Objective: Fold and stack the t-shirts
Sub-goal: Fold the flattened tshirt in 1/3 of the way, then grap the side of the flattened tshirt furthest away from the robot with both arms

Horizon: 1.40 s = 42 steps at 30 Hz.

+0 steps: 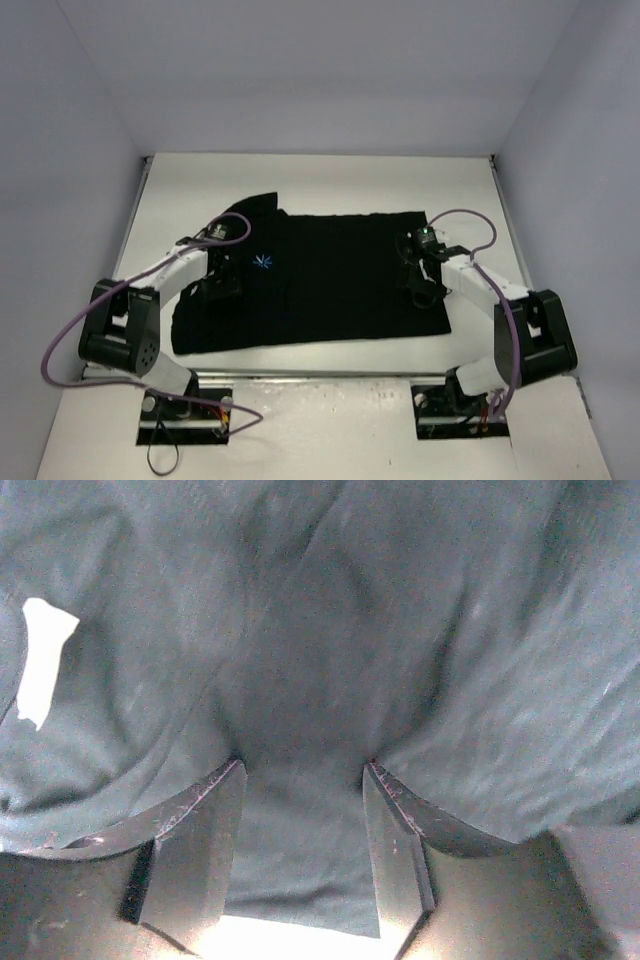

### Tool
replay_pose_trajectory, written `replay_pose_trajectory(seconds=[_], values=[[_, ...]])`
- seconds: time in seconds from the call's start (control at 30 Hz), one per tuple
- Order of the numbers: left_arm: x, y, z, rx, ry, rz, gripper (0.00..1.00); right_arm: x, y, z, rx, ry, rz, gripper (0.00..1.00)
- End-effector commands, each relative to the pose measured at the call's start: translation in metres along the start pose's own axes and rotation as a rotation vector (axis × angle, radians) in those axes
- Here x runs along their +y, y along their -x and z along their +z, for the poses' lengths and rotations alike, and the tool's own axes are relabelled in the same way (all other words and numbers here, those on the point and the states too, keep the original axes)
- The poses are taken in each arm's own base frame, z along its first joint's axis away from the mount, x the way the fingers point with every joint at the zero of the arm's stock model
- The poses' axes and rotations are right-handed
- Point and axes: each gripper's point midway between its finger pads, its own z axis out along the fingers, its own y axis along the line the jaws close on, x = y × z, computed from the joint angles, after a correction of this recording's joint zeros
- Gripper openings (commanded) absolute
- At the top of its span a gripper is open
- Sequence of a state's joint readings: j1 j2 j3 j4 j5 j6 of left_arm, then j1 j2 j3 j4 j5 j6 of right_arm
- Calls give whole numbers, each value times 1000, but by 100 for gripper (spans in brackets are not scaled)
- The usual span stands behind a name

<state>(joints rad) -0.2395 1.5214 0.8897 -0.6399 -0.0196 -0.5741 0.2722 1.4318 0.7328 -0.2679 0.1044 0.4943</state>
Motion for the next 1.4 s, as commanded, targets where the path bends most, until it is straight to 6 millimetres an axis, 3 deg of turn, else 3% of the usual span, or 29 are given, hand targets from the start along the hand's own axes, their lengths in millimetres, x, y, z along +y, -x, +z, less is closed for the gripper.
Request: replay_pose_trajectory(seconds=[0.0,0.07,0.2,0.27,0.4,0.5,0.63,0.8,0.97,1.1,1.2,1.37], values=[[-15,62,-74,-187,-103,40,51,12,59,-41,-142,11,11,65],[-26,112,-105,-270,-177,31,52,25,99,-51,-193,52,-15,65],[-32,178,-121,-352,-210,85,52,32,155,-54,-247,68,-49,64],[-39,211,-108,-358,-201,113,52,38,182,-55,-280,75,-73,64],[-48,251,-77,-352,-175,143,52,47,219,-44,-295,111,-100,63],[-57,278,-69,-377,-184,120,52,45,234,-29,-288,129,-100,62],[-70,306,-56,-405,-199,106,52,53,242,12,-230,157,-143,63],[-92,322,-56,-447,-247,113,52,53,246,44,-209,128,-160,64],[-101,333,-60,-527,-238,111,53,52,252,58,-215,108,-163,64],[-73,330,-51,-507,-184,55,53,50,259,59,-231,102,-172,64],[-44,313,-32,-439,-152,2,53,47,264,56,-241,102,-184,64],[-23,292,-16,-369,-122,23,53,44,269,58,-245,114,-196,64]])
